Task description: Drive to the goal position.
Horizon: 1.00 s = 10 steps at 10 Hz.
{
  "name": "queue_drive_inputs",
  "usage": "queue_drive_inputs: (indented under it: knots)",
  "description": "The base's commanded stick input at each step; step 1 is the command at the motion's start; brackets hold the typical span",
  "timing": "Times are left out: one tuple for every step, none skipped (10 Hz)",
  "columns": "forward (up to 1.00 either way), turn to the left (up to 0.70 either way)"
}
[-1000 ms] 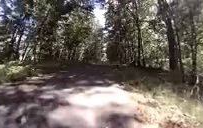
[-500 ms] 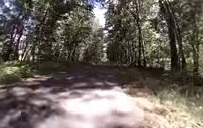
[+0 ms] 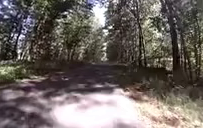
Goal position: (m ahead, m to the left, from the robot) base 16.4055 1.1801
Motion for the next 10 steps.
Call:
queue_drive_inputs:
  knots:
    - [0.45, 0.0]
    - [0.45, 0.0]
    - [0.45, 0.0]
    - [0.45, 0.0]
    - [0.45, 0.0]
    - [0.45, 0.0]
    - [0.45, 0.0]
    - [0.45, 0.0]
    - [0.45, 0.0]
    - [0.45, 0.0]
